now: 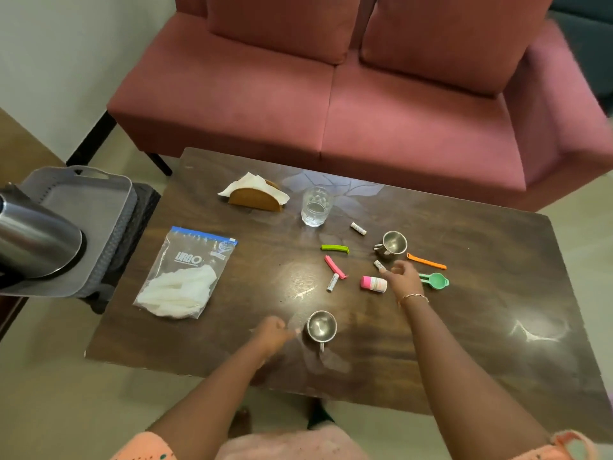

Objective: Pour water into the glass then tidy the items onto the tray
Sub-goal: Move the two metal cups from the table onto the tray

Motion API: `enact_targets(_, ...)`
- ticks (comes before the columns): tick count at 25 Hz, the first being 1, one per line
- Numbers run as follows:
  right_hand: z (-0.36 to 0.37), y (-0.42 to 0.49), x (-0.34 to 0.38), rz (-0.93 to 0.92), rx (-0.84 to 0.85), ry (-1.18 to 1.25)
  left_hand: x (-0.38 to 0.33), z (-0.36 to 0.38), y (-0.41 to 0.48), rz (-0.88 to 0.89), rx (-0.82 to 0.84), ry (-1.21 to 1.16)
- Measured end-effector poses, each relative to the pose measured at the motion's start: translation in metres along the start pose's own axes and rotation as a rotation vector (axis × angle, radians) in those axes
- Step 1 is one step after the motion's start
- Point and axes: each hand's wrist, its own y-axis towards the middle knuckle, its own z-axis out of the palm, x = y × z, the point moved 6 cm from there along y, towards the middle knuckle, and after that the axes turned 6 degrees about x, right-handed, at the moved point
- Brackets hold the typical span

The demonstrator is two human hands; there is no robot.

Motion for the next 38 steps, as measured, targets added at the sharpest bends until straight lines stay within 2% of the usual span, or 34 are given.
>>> enact_targets(2, 0.019, 0.022, -0.014, 0.212, 0.09, 0.533, 0.012, 0.019, 0.015, -0.096, 0.008, -0.033)
enact_targets(4, 0.038, 0.037, -0.02, 0.358, 0.151, 0.871, 0.022, 0.033, 0.024, -0.178, 0.011, -0.076)
enact_targets(8, 0.054, 0.074, -0.031, 0.477, 0.163, 1.078, 0.036, 0.069, 0.035, -0.341, 0.055, -0.182)
enact_targets(14, 0.068, 0.118, -0.033, 0.513, 0.165, 1.264, 0.05, 0.119, 0.043, -0.437, 0.178, -0.414)
enact_targets(18, 0.082, 0.134, -0.03, 0.542, 0.214, 1.338, 0.051, 0.133, 0.049, -0.447, 0.2, -0.579)
enact_targets(22, 0.08, 0.142, -0.032, 0.531, 0.211, 1.419, 0.045, 0.13, 0.056, -0.427, -0.008, -0.649)
enact_targets(30, 0.046, 0.14, -0.046, 0.461, 0.104, 1.136, 0.02, 0.117, 0.059, -0.333, -0.185, -0.744)
enact_targets(38, 0.023, 0.095, -0.03, 0.278, 0.209, 0.982, -0.001, 0.064, 0.038, -0.22, -0.279, -0.769)
